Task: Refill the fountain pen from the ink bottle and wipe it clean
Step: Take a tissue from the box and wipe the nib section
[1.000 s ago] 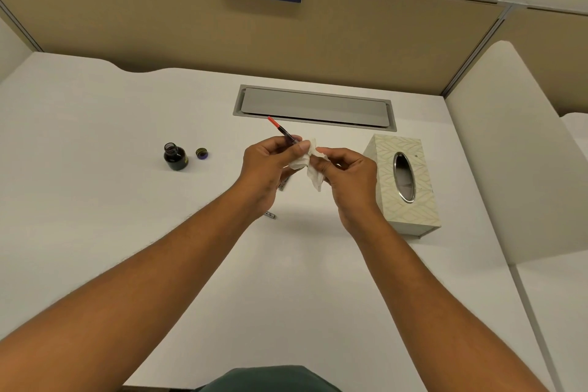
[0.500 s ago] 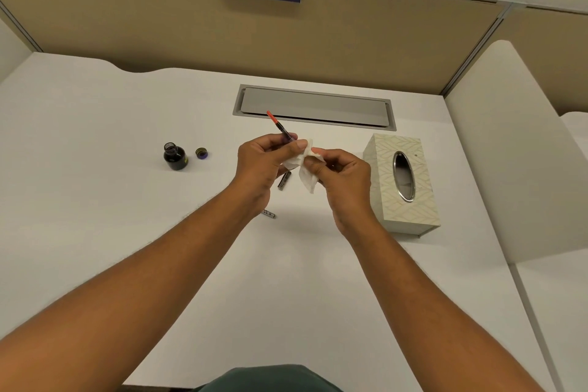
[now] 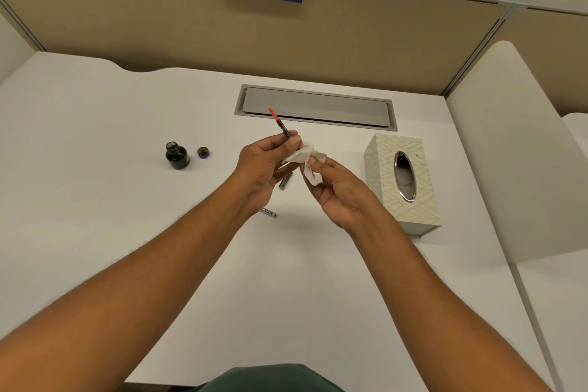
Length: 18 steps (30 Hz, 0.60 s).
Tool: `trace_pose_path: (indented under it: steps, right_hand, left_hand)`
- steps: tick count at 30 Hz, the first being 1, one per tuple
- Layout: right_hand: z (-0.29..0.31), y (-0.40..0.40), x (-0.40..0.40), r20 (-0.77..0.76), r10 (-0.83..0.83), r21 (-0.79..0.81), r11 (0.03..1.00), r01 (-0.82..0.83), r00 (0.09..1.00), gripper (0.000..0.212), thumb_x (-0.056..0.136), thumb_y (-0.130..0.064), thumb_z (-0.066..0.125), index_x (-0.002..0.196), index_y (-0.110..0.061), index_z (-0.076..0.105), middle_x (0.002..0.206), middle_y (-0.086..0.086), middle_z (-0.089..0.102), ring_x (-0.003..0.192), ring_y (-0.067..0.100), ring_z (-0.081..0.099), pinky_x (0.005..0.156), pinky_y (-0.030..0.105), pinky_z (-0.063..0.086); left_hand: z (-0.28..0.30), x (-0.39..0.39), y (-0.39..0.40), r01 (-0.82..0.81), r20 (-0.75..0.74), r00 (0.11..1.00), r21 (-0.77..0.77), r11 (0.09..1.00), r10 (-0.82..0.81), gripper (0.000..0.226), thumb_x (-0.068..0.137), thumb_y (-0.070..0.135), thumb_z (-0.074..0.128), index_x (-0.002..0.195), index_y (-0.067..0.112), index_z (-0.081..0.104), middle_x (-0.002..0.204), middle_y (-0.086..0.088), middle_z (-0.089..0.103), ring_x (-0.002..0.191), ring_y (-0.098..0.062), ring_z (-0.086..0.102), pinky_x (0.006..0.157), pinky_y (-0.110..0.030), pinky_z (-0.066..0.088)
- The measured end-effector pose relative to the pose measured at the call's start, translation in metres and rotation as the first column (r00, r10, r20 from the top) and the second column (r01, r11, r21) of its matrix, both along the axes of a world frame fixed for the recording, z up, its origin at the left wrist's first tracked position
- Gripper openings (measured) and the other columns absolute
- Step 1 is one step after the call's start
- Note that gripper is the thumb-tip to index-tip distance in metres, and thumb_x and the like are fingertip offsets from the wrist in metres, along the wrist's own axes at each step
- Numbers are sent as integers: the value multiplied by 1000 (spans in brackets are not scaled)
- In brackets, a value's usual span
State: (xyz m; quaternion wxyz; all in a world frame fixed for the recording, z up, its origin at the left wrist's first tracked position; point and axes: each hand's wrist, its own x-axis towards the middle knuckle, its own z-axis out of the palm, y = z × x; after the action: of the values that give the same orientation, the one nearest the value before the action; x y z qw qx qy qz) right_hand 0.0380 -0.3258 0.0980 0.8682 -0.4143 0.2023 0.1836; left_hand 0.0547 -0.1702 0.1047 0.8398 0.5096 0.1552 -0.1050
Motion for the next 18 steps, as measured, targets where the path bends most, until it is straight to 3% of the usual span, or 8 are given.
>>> trace_pose_path:
  steps: [3, 6, 9, 11, 14, 18]
  right_hand:
    - [-5, -3, -2, -19, 7, -7, 1000, -7, 1000, 14, 99, 4, 65, 106, -4, 74, 104, 10, 77, 92, 17, 72, 89, 27, 63]
    - [-13, -6, -4, 6, -8, -190, 982, 9, 1000, 19, 96, 2, 70, 112, -9, 69, 115, 14, 73, 95, 26, 73, 83, 37, 67]
    - [-15, -4, -7, 87, -30, -403, 913, 63, 996, 26, 93, -3, 76, 116, -14, 70, 122, 14, 74, 107, 31, 74, 88, 46, 66]
    - [-10, 0, -8, 152, -13, -441, 894, 80, 988, 22, 93, -4, 76, 113, -13, 73, 120, 13, 76, 108, 29, 75, 94, 49, 64]
    - [1, 3, -8, 207, 18, -349, 935, 56, 978, 17, 97, -3, 68, 110, -9, 77, 118, 13, 79, 102, 23, 78, 101, 45, 61]
    - [9, 3, -5, 150, -32, -109, 993, 49, 988, 29, 102, -8, 51, 111, 2, 76, 125, 20, 75, 108, 28, 76, 104, 45, 59]
  left_hand:
    - [0, 1, 5, -33, -2, 999, -5, 999, 33, 16, 94, 14, 76, 110, 13, 78, 99, -2, 81, 97, -19, 76, 86, -32, 61]
    - [4, 5, 12, -82, -12, 997, 15, 997, 82, 22, 91, 18, 79, 113, 13, 78, 102, -3, 80, 101, -19, 75, 84, -31, 59]
    - [6, 6, 14, -68, -9, 998, 39, 997, 69, 19, 91, 20, 80, 109, 15, 79, 99, 0, 81, 103, -17, 75, 86, -31, 57]
    - [5, 4, 12, -22, -16, 1000, 58, 998, 23, 19, 90, 20, 80, 108, 16, 79, 99, 0, 81, 105, -18, 74, 89, -34, 57]
    - [1, 1, 7, 19, -26, 1000, 84, 996, -17, 16, 89, 19, 81, 105, 16, 81, 99, -3, 82, 97, -16, 76, 92, -38, 60]
    - [-1, 1, 8, 5, -8, 1000, 116, 993, -4, 17, 91, 16, 79, 107, 13, 80, 103, -6, 82, 96, -19, 77, 79, -31, 61]
